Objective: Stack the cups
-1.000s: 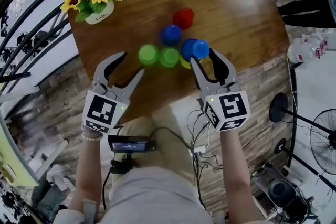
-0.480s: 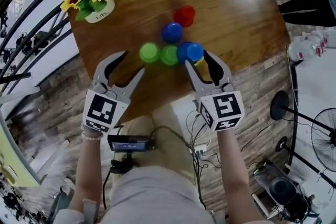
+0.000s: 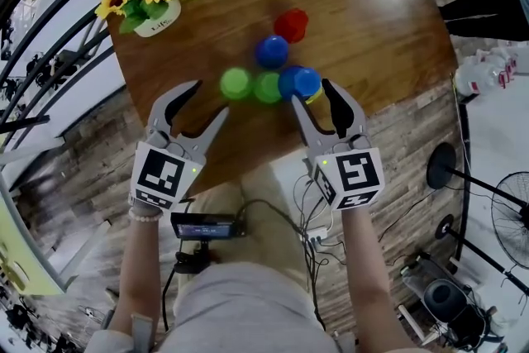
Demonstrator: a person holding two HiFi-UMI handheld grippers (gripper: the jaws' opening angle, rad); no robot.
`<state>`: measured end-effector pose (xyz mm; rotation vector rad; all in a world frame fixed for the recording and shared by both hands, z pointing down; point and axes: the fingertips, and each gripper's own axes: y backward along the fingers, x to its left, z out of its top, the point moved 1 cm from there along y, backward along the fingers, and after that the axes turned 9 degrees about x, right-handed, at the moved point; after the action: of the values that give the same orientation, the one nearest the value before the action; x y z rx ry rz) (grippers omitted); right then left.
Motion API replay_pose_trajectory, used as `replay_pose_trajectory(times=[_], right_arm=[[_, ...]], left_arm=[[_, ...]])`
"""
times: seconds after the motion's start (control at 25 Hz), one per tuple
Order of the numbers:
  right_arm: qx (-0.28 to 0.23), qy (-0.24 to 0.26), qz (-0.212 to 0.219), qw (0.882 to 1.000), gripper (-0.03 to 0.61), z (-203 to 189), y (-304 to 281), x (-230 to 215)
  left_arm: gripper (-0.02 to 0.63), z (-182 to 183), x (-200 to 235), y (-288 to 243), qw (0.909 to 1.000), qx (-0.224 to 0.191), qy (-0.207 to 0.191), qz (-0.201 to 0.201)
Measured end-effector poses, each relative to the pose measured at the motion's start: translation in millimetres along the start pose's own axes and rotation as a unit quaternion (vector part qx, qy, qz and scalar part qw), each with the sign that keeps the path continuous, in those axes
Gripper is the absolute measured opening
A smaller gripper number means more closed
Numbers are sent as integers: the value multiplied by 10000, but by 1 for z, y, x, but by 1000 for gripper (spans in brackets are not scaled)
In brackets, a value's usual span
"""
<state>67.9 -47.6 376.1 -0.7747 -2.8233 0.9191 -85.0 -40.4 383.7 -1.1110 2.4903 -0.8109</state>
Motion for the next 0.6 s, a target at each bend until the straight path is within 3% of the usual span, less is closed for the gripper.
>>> replay_pose_trajectory(times=[0.32,0.6], right_arm=[[-355,-446,-149,9983,224,5,34,-9],[-377,-674,-397,9962,224,-3,55,-20]], left_arm=[[221,24,8,3,9996,-172,-206,-44],[221,53,16,-6,9972,-303,-620,-286]])
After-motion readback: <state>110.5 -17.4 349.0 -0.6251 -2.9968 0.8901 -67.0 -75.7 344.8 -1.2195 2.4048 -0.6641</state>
